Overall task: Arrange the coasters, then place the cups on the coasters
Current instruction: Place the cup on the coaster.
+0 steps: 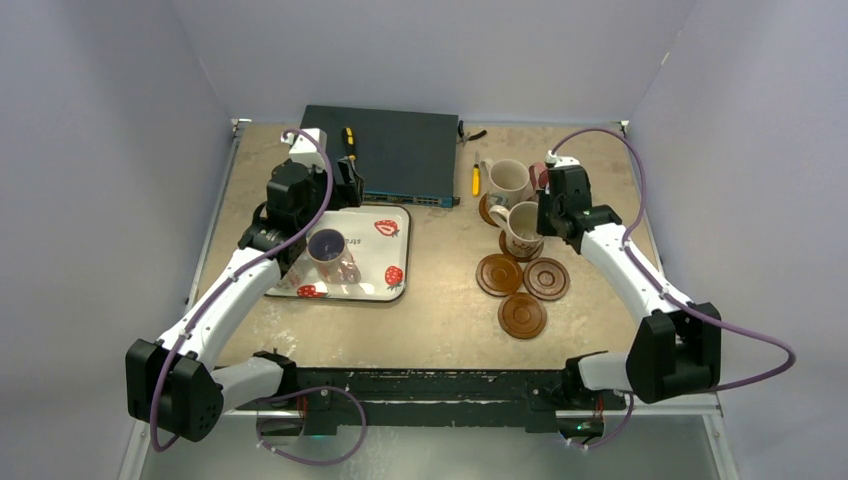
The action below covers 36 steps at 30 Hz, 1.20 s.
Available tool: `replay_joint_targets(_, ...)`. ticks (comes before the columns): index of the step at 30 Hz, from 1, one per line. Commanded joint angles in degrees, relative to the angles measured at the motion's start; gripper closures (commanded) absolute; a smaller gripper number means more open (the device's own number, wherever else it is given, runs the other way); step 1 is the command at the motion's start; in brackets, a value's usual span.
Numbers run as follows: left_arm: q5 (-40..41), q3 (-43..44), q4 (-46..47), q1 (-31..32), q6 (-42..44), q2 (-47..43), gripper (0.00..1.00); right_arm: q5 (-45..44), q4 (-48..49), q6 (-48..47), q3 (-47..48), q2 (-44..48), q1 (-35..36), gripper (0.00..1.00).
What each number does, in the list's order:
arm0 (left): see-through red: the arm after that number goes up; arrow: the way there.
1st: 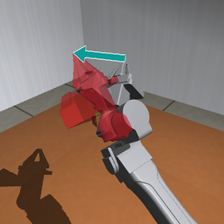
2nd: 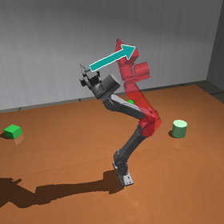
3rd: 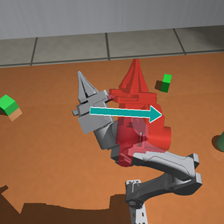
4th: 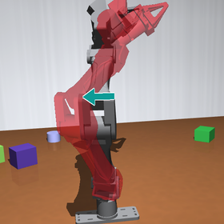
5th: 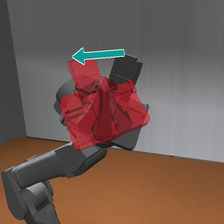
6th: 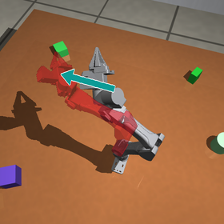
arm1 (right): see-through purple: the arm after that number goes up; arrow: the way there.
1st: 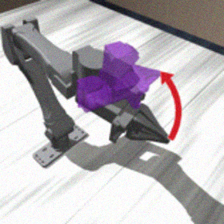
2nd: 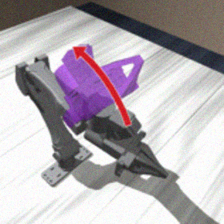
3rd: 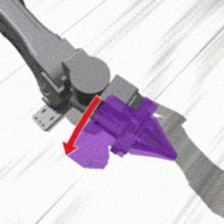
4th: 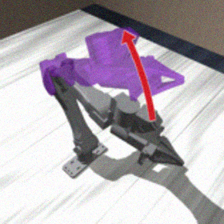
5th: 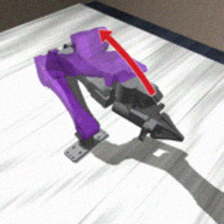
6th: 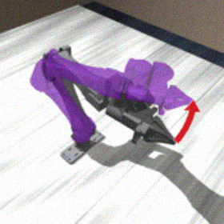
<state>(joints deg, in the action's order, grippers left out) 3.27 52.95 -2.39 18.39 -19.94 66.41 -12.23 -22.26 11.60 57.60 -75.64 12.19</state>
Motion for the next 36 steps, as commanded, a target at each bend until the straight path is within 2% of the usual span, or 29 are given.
replay_joint_targets(1, 0.4, 2.3, 0.5, -0.3, 0.4, 0.2, 0.20, 2.2, 7.0, -1.0, 0.8, 0.6, -1.0, 1.00)
replay_joint_targets(36, 0.3, 2.4, 0.5, -0.3, 0.4, 0.3, 0.20, -0.9, 6.9, 4.0, 2.3, -4.1, -2.9, 1.00)
